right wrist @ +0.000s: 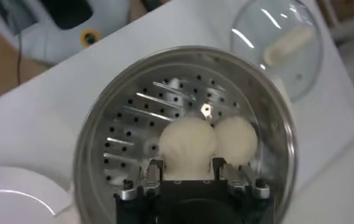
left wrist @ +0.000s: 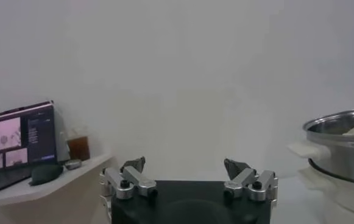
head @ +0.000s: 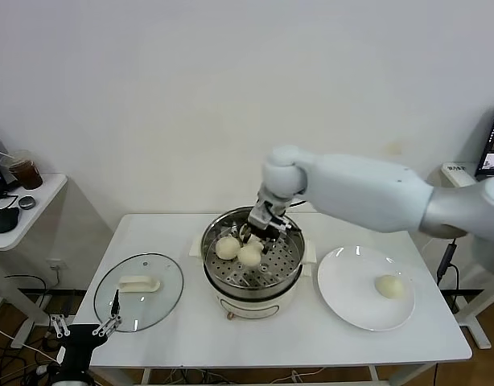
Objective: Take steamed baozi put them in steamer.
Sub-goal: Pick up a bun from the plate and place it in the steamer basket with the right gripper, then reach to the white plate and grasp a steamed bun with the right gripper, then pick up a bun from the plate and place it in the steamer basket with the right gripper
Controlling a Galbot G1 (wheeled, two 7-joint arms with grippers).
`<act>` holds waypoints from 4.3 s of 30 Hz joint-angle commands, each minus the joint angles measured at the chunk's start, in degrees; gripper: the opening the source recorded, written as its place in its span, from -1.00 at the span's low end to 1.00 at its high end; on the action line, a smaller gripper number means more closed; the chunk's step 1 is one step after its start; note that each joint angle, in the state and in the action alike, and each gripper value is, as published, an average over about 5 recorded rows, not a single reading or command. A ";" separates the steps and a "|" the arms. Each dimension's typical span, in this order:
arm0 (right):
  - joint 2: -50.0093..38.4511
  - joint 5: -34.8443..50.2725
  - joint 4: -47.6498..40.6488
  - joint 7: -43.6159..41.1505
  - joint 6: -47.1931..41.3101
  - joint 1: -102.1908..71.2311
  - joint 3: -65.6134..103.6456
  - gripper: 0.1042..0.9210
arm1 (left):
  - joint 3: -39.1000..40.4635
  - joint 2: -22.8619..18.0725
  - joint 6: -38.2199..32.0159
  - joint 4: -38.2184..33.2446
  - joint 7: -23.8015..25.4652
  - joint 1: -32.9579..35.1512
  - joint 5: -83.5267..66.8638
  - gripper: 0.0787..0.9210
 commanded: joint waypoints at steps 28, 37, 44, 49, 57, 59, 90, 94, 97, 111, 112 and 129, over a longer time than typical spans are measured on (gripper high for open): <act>2.68 -8.38 -3.79 3.20 12.01 -2.21 -0.93 0.57 | -0.12 -0.19 -0.29 0.81 -0.10 -0.22 -0.32 0.77; -12.20 1.73 4.82 1.27 -1.19 6.01 1.12 0.76 | -0.06 0.09 -0.23 0.47 -0.06 -0.68 -0.72 0.77; -31.73 8.17 15.83 1.77 -30.31 6.71 2.01 0.76 | 0.84 0.64 -0.19 0.44 0.01 -1.28 -0.61 0.77; -41.59 4.26 16.93 1.39 -32.91 2.55 3.02 0.76 | 1.83 0.87 -0.12 0.40 0.06 -1.73 -0.49 0.77; -47.94 -5.76 10.11 1.03 -30.07 -20.36 20.68 0.76 | 2.51 0.74 -0.08 0.47 0.10 -1.63 0.01 0.77; -47.78 -8.13 7.10 1.18 -28.38 -26.57 25.62 0.76 | 2.60 0.61 -0.06 0.47 0.11 -1.52 0.22 0.77; -30.17 -21.76 -13.31 4.16 -20.19 -44.74 43.90 0.76 | 0.60 -0.04 0.24 -0.26 0.07 0.04 0.86 0.77; -29.03 -21.96 -14.04 4.39 -20.55 -44.77 44.11 0.75 | 0.58 -0.07 0.23 -0.21 0.06 0.03 0.88 0.77; -28.62 -22.07 -14.08 4.10 -20.89 -44.63 43.89 0.72 | 0.57 -0.13 0.22 -0.14 0.05 0.02 0.87 0.77; -32.48 -16.23 -8.01 3.42 -25.46 -38.08 37.72 -0.13 | 0.57 -0.06 0.27 0.25 0.05 -0.43 0.70 0.77; -33.19 -14.77 -6.98 3.15 -25.91 -36.07 35.82 -0.17 | 0.62 -0.07 0.28 0.30 0.06 -0.53 0.68 0.77; -27.91 25.17 14.74 10.20 -43.42 16.35 -5.19 -0.14 | 1.49 1.07 0.29 0.46 0.19 -1.64 0.33 0.77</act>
